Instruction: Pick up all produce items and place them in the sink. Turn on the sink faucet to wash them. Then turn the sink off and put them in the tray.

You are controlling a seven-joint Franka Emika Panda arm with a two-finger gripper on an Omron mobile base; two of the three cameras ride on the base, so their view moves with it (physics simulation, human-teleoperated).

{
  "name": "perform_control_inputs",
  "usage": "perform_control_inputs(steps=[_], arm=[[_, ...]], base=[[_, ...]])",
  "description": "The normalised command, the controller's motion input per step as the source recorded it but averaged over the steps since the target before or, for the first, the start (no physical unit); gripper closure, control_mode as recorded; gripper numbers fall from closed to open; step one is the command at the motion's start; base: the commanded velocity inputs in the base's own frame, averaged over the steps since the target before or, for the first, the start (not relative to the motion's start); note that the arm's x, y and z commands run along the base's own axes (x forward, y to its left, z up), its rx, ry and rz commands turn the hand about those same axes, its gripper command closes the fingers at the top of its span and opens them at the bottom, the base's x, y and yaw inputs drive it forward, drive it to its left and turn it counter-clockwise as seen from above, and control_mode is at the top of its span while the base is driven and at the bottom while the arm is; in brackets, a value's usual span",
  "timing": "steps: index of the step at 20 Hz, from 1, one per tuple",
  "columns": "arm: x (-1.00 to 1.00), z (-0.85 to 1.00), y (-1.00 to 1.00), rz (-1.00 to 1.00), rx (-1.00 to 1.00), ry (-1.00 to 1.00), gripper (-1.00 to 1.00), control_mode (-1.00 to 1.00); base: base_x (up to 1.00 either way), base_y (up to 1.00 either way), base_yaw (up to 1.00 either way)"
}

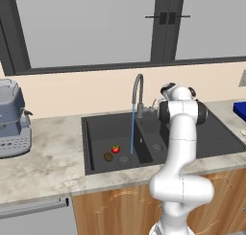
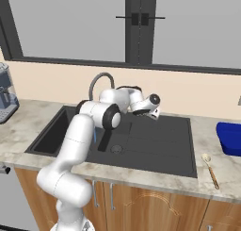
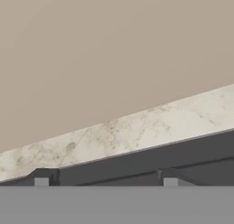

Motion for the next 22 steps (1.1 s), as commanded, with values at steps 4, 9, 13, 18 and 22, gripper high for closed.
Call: perform_control_inputs(steps=[4,9,13,18,22], arm=[[0.31,-0.39,0.47,0.05,-0.03,0.00,-1.00,-1.00],[0.33,-0.36,0.70,0.07,-0.02,0.00,-1.00,-1.00],[0.33,-0.31,0.80,0.09,-0.02,0.00,-1.00,-1.00],[0.42,-0.26,0.81,0.11,-0.02,-0.03,-1.00,-1.00],[0.53,-0.23,0.87,0.12,0.00,-0.06,-1.00,-1.00]], base=[[0.00,0.00,0.00],[0.00,0.00,0.00],[0.00,0.00,0.00],[0.00,0.00,0.00],[0.00,0.00,0.00]])
